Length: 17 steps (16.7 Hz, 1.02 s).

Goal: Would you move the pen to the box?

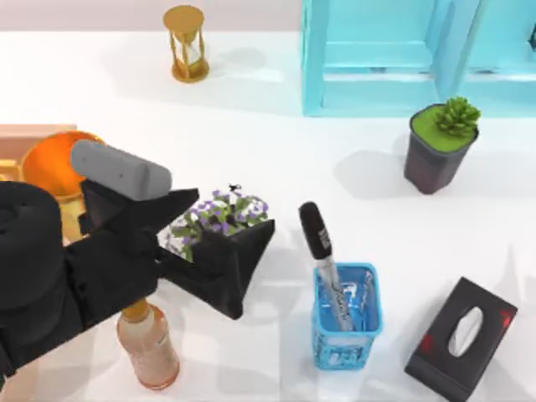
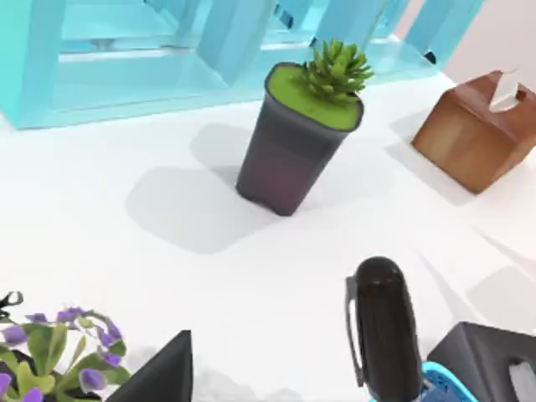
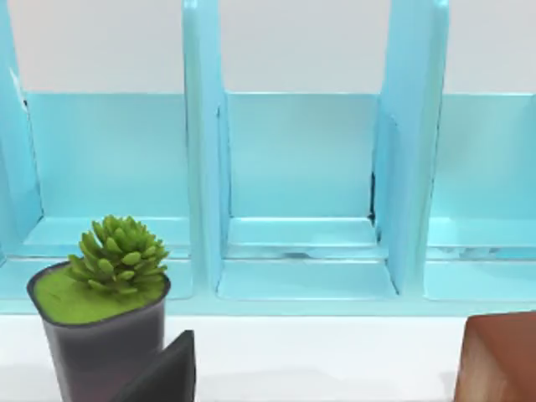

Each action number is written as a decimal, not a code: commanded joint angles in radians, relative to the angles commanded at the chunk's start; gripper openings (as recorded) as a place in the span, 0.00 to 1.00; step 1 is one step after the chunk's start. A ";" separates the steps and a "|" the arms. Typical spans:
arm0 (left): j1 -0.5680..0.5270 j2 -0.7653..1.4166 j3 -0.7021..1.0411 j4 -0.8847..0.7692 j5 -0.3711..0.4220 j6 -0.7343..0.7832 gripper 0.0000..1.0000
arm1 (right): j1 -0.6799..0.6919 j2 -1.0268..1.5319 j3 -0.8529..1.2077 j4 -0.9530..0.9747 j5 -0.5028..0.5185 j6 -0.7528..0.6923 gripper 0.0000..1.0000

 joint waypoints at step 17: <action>-0.149 0.381 0.041 0.098 -0.004 -0.247 1.00 | 0.000 0.000 0.000 0.000 0.000 0.000 1.00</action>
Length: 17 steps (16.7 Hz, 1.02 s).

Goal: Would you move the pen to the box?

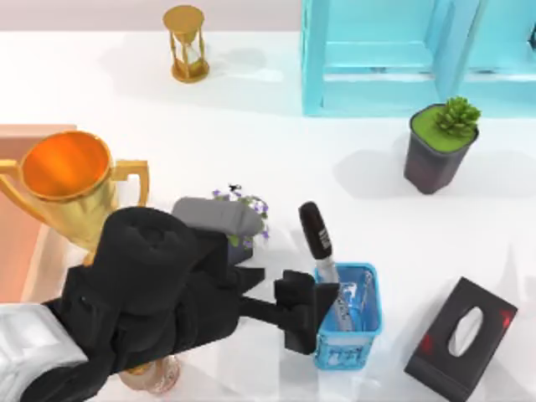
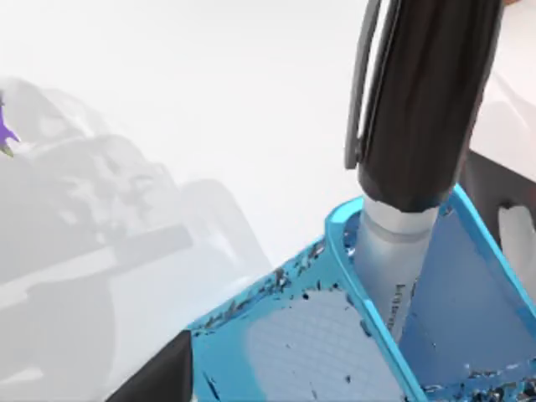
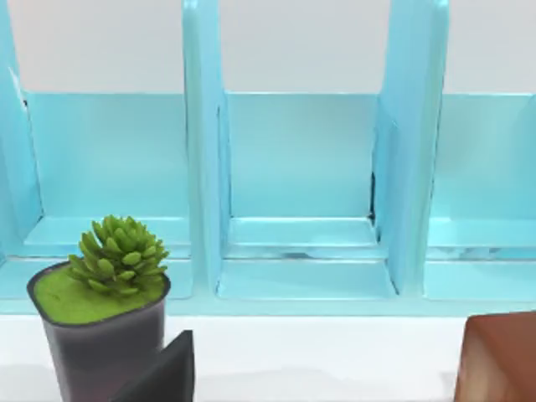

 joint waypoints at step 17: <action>-0.043 0.451 0.149 0.301 -0.032 -0.018 0.85 | 0.000 0.000 0.000 0.000 0.000 0.000 1.00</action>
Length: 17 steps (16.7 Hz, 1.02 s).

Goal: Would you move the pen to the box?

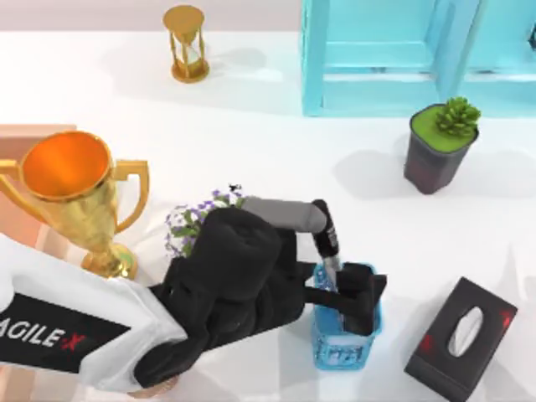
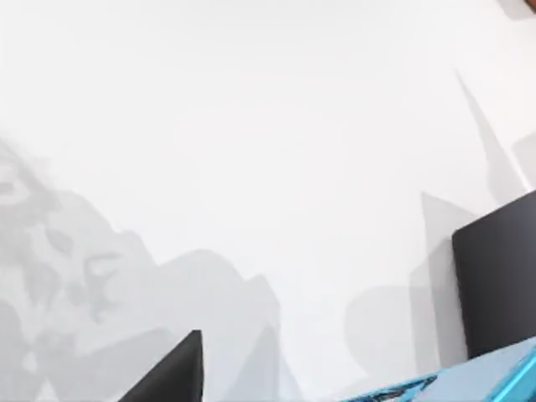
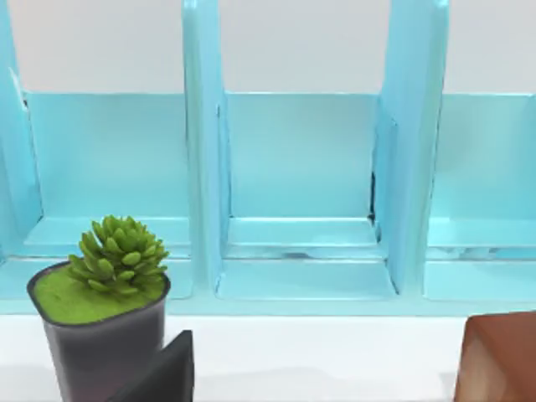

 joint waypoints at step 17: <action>0.000 0.000 0.000 0.000 0.000 0.000 0.00 | 0.000 0.000 0.000 0.000 0.000 0.000 1.00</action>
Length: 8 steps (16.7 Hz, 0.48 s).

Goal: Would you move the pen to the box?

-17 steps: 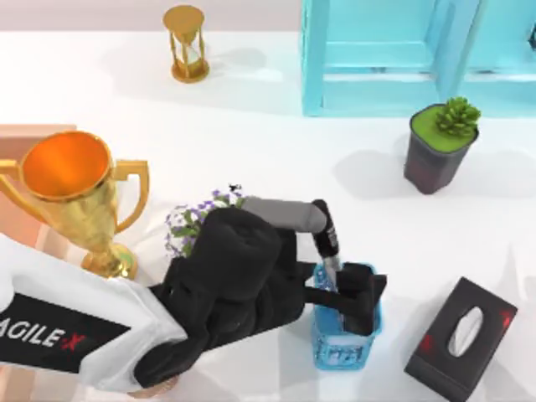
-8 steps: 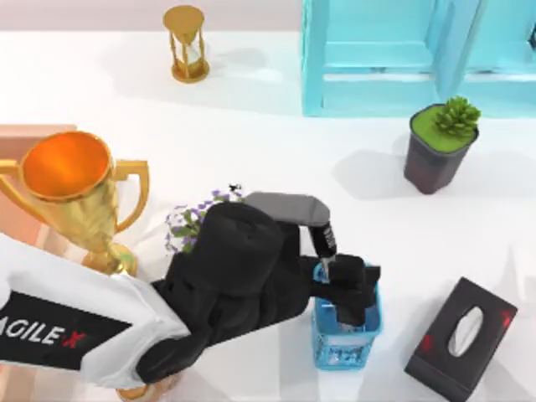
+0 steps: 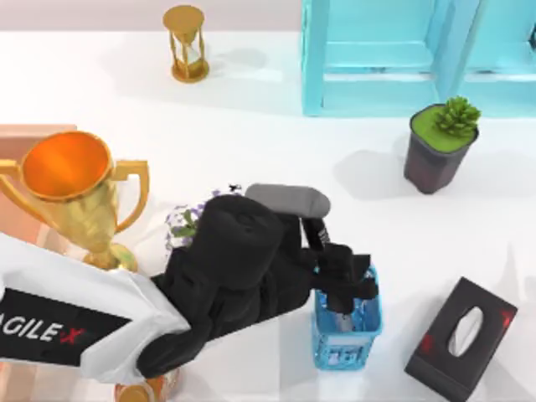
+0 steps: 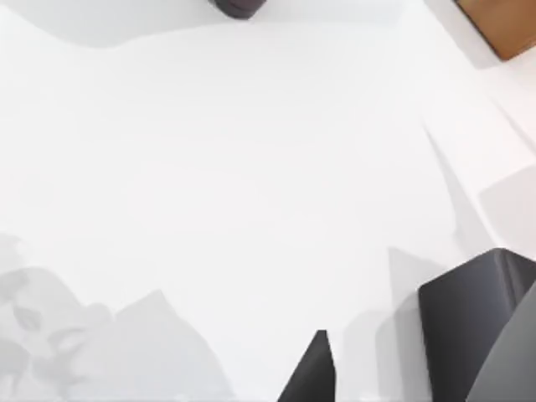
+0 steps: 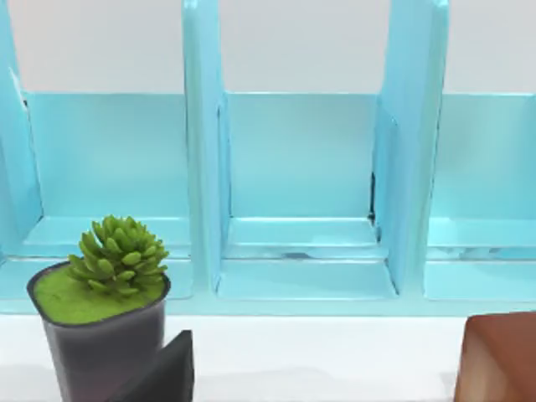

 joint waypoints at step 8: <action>0.038 -0.083 0.027 -0.100 0.064 0.036 0.00 | 0.000 0.000 0.000 0.000 0.000 0.000 1.00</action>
